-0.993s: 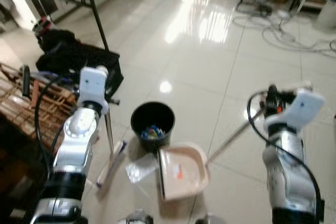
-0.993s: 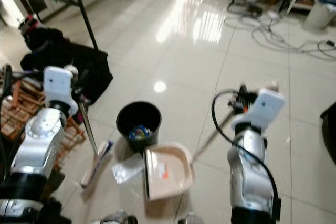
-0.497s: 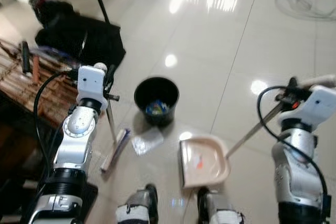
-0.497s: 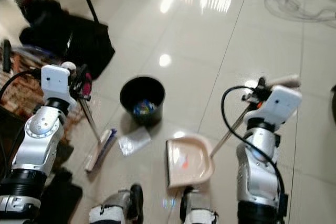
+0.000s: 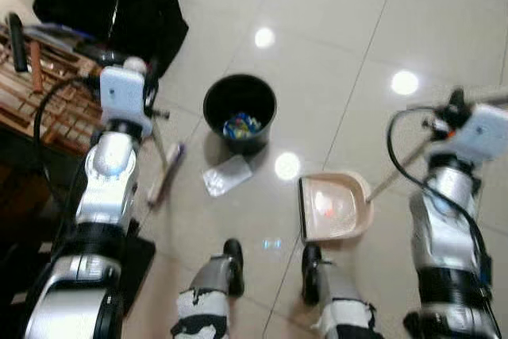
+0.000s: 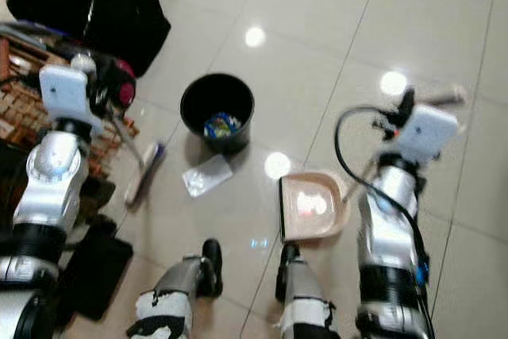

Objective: Sweep floor

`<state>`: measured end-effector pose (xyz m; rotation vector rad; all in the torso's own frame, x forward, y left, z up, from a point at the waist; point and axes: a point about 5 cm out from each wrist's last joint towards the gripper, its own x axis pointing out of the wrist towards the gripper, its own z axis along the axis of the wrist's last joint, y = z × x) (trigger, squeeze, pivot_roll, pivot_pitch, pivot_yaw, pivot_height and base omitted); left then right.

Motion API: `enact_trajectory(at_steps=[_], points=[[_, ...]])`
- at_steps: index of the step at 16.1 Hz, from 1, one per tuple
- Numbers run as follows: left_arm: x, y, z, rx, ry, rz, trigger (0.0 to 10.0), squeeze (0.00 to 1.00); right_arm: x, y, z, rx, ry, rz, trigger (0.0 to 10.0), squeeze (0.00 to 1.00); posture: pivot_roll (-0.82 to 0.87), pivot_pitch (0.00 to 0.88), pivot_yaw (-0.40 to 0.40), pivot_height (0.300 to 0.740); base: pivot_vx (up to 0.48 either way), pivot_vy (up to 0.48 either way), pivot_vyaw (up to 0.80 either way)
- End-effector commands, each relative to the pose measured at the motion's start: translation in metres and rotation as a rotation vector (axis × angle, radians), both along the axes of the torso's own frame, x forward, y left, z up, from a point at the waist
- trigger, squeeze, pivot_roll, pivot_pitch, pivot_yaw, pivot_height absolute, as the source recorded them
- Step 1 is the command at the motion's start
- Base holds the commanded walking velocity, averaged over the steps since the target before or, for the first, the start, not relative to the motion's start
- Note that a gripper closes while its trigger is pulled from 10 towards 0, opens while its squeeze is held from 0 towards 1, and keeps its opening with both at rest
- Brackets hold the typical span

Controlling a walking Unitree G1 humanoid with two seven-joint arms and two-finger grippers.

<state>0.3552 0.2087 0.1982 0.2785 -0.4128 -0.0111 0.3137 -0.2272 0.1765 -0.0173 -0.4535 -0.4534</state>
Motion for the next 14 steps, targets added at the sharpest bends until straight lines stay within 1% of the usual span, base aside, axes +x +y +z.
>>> enact_trajectory(at_steps=[1, 2, 3, 4, 6, 8, 9, 11, 13, 14], points=[[0.001, 0.000, -0.002, 0.011, -0.007, -0.010, 10.0, 0.00, 0.001, -0.004, 0.001, -0.029, -0.047, -0.037, 10.0, 0.00, 0.13, 0.516, 0.110, 0.740, 0.000, 0.000, 0.00], [0.003, -0.004, -0.001, 0.003, -0.013, -0.028, 10.0, 0.00, 0.003, -0.006, 0.002, -0.029, -0.057, -0.052, 10.0, 0.00, 0.14, 0.519, 0.116, 0.740, 0.000, 0.000, 0.00], [0.006, -0.013, -0.001, -0.005, -0.012, -0.068, 10.0, 0.00, 0.004, -0.008, 0.004, -0.036, -0.084, -0.080, 10.0, 0.00, 0.14, 0.520, 0.117, 0.740, 0.000, 0.000, 0.00], [0.007, -0.015, -0.001, -0.004, -0.013, -0.078, 10.0, 0.00, 0.004, -0.008, 0.005, -0.041, -0.095, -0.087, 10.0, 0.00, 0.15, 0.521, 0.123, 0.740, 0.000, 0.000, 0.00], [0.010, -0.030, -0.011, -0.023, 0.022, -0.142, 10.0, 0.00, 0.007, 0.005, 0.009, -0.039, -0.151, -0.070, 10.0, 0.00, 0.16, 0.516, 0.130, 0.740, 0.000, 0.000, 0.00], [0.010, -0.040, -0.021, -0.031, 0.057, -0.181, 10.0, 0.00, 0.011, 0.021, 0.004, -0.048, -0.161, -0.031, 10.0, 0.00, 0.17, 0.505, 0.138, 0.740, 0.000, 0.000, 0.00], [0.010, -0.046, -0.024, -0.039, 0.067, -0.210, 10.0, 0.00, 0.011, 0.027, 0.001, -0.037, -0.166, -0.022, 10.0, 0.00, 0.17, 0.505, 0.142, 0.740, 0.000, 0.000, 0.00], [0.013, -0.062, -0.024, -0.097, 0.075, -0.273, 10.0, 0.00, 0.013, 0.038, -0.005, -0.015, -0.153, -0.013, 10.0, 0.00, 0.16, 0.509, 0.148, 0.740, 0.000, 0.000, 0.00], [0.014, -0.079, -0.020, -0.149, 0.065, -0.319, 10.0, 0.00, 0.017, 0.051, -0.015, -0.006, -0.107, 0.000, 10.0, 0.00, 0.16, 0.507, 0.155, 0.740, 0.000, 0.000, 0.00], [0.014, -0.083, -0.019, -0.164, 0.062, -0.329, 10.0, 0.00, 0.018, 0.054, -0.017, -0.003, -0.100, 0.005, 10.0, 0.00, 0.16, 0.506, 0.155, 0.740, 0.000, 0.000, 0.00]])
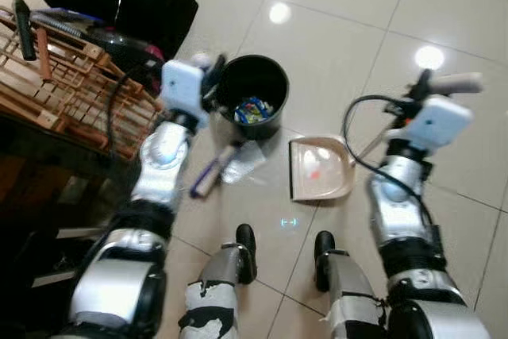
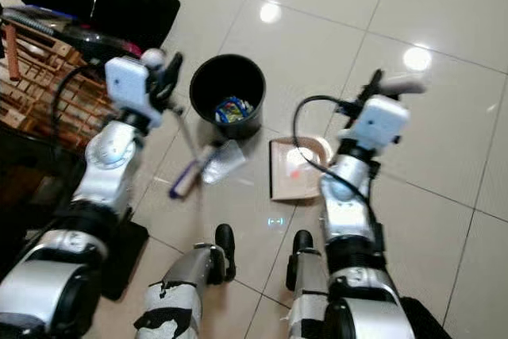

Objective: Sweep floor

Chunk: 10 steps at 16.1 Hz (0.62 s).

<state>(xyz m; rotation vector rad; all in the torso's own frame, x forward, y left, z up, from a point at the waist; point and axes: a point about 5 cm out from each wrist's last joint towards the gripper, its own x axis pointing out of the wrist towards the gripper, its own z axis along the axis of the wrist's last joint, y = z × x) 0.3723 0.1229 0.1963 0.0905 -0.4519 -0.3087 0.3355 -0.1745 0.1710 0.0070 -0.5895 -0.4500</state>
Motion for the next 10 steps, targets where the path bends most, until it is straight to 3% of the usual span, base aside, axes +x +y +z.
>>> enact_trajectory(at_steps=[1, 3, 6, 10], points=[[-0.003, -0.006, -0.015, -0.067, 0.061, -0.024, 10.0, 0.00, -0.002, 0.008, -0.015, 0.008, 0.046, 0.010, 10.0, 0.00, 0.16, 0.507, 0.155, 0.740, 0.000, 0.000, 0.00], [-0.005, -0.028, -0.010, -0.164, 0.062, -0.087, 10.0, 0.00, 0.000, 0.025, -0.022, 0.023, 0.082, 0.043, 10.0, 0.00, 0.16, 0.505, 0.153, 0.740, 0.000, 0.000, 0.00], [-0.016, -0.048, -0.006, -0.225, 0.056, -0.160, 10.0, 0.00, -0.002, 0.035, -0.029, 0.055, 0.104, 0.048, 10.0, 0.00, 0.16, 0.485, 0.152, 0.740, 0.000, 0.000, 0.00], [-0.007, -0.031, 0.011, -0.345, 0.023, 0.002, 10.0, 0.00, -0.011, 0.040, -0.039, 0.138, 0.110, 0.019, 10.0, 0.00, 0.15, 0.480, 0.152, 0.740, 0.000, 0.000, 0.00]])
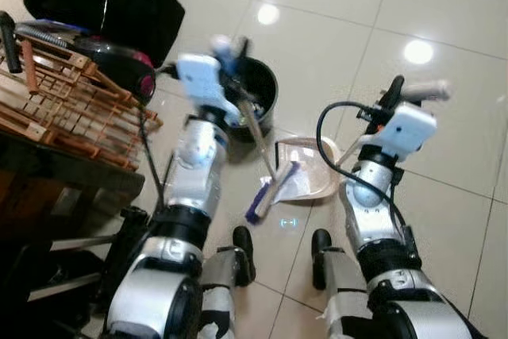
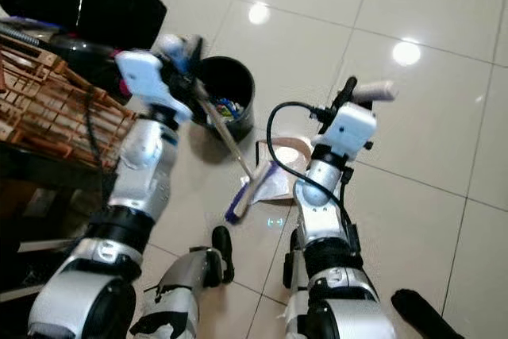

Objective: Sweep floor

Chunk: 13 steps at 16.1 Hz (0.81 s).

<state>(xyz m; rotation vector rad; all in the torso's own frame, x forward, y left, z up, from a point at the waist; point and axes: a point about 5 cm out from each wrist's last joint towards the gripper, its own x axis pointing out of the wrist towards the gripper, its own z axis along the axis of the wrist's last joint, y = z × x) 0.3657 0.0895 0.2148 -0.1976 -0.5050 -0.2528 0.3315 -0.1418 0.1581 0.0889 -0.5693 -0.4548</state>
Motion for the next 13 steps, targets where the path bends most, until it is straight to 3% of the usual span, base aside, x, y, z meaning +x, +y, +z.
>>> enact_trajectory(at_steps=[1, 4, 6, 10, 12, 13], points=[[0.003, 0.003, 0.004, -0.103, 0.027, 0.020, 10.0, 0.00, -0.009, 0.008, -0.027, 0.078, 0.106, 0.001, 10.0, 0.00, 0.15, 0.481, 0.151, 0.740, 0.000, 0.000, 0.00], [0.007, -0.007, 0.025, -0.166, 0.003, -0.014, 10.0, 0.00, -0.011, 0.008, -0.030, 0.090, 0.118, 0.001, 10.0, 0.00, 0.14, 0.473, 0.147, 0.740, 0.000, 0.000, 0.00], [0.008, -0.018, 0.028, -0.194, 0.010, -0.064, 10.0, 0.00, -0.012, 0.008, -0.033, 0.092, 0.129, 0.003, 10.0, 0.00, 0.14, 0.465, 0.145, 0.740, 0.000, 0.000, 0.00], [0.011, -0.015, 0.046, -0.272, -0.016, -0.080, 10.0, 0.00, -0.014, 0.009, -0.035, 0.088, 0.139, 0.026, 10.0, 0.00, 0.13, 0.449, 0.144, 0.740, 0.000, 0.000, 0.00], [0.009, -0.015, 0.060, -0.201, -0.064, -0.139, 10.0, 0.00, -0.015, 0.008, -0.037, 0.080, 0.144, 0.036, 10.0, 0.00, 0.14, 0.438, 0.141, 0.740, 0.000, 0.000, 0.00], [0.011, -0.007, 0.069, -0.166, -0.084, -0.185, 10.0, 0.00, -0.013, 0.006, -0.039, 0.069, 0.159, 0.042, 10.0, 0.00, 0.15, 0.427, 0.134, 0.740, 0.000, 0.000, 0.00]])
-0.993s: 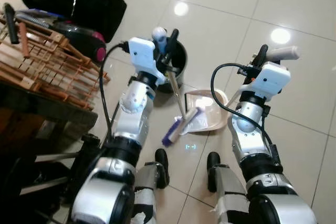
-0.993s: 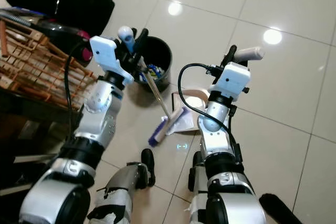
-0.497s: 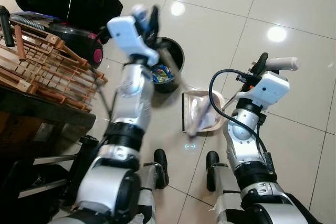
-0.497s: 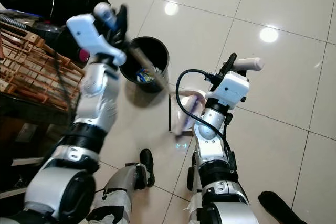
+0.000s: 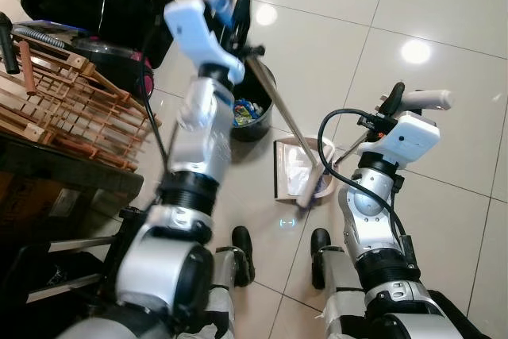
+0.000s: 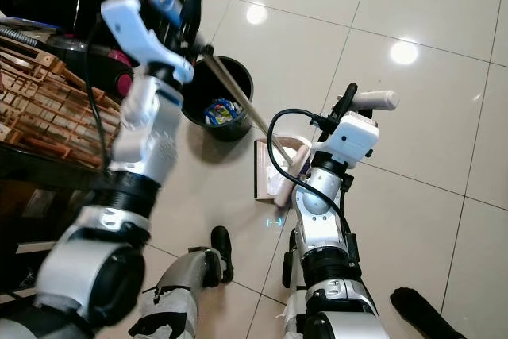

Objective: Sweep floor

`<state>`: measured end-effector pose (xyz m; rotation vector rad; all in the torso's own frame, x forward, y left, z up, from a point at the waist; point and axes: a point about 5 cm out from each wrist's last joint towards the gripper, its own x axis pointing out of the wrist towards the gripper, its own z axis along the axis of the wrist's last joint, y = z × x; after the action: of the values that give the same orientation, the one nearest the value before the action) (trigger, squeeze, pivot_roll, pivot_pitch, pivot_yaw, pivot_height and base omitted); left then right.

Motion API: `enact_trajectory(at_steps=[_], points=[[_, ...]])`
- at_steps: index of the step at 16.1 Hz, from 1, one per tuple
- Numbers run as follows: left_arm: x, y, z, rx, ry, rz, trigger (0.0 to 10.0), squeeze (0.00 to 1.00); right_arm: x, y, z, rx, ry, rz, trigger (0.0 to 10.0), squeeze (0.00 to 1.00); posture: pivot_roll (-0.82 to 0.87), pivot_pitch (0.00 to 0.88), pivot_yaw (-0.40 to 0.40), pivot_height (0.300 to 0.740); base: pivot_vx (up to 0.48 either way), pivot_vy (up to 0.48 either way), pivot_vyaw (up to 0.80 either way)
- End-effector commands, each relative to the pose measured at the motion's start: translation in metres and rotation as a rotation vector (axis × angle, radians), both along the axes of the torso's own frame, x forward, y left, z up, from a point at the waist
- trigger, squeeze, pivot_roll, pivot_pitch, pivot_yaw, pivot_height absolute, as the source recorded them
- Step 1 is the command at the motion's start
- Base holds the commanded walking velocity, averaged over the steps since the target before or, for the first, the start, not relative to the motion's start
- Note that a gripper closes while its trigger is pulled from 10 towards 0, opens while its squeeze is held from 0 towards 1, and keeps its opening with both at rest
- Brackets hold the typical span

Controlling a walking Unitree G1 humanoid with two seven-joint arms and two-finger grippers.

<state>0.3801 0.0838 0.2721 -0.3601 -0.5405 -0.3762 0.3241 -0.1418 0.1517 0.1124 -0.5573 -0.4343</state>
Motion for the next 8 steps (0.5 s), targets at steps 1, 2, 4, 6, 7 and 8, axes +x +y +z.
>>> enact_trajectory(at_steps=[1, 2, 4, 6, 7, 8], points=[[-0.002, 0.005, 0.017, -0.018, -0.059, -0.037, 10.0, 0.00, -0.005, 0.003, -0.033, 0.046, 0.158, 0.013, 10.0, 0.00, 0.15, 0.423, 0.132, 0.740, 0.000, 0.000, 0.00], [-0.002, 0.013, 0.022, 0.030, -0.081, -0.058, 10.0, 0.00, -0.004, -0.001, -0.032, 0.047, 0.158, 0.007, 10.0, 0.00, 0.15, 0.418, 0.129, 0.740, 0.000, 0.000, 0.00], [-0.004, 0.030, 0.026, 0.105, -0.102, -0.081, 10.0, 0.00, -0.001, -0.004, -0.031, 0.041, 0.159, 0.006, 10.0, 0.00, 0.15, 0.401, 0.119, 0.740, 0.000, 0.000, 0.00], [-0.009, 0.045, 0.034, 0.145, -0.121, -0.104, 10.0, 0.00, -0.002, -0.007, -0.030, 0.039, 0.156, -0.004, 10.0, 0.00, 0.13, 0.386, 0.112, 0.740, 0.000, 0.000, 0.00], [-0.012, 0.050, 0.037, 0.157, -0.127, -0.115, 10.0, 0.00, -0.002, -0.008, -0.030, 0.040, 0.154, -0.007, 10.0, 0.00, 0.12, 0.384, 0.108, 0.740, 0.000, 0.000, 0.00], [-0.016, 0.059, 0.042, 0.165, -0.129, -0.132, 10.0, 0.00, -0.003, -0.010, -0.031, 0.041, 0.153, -0.007, 10.0, 0.00, 0.11, 0.379, 0.098, 0.740, 0.000, 0.000, 0.00]])
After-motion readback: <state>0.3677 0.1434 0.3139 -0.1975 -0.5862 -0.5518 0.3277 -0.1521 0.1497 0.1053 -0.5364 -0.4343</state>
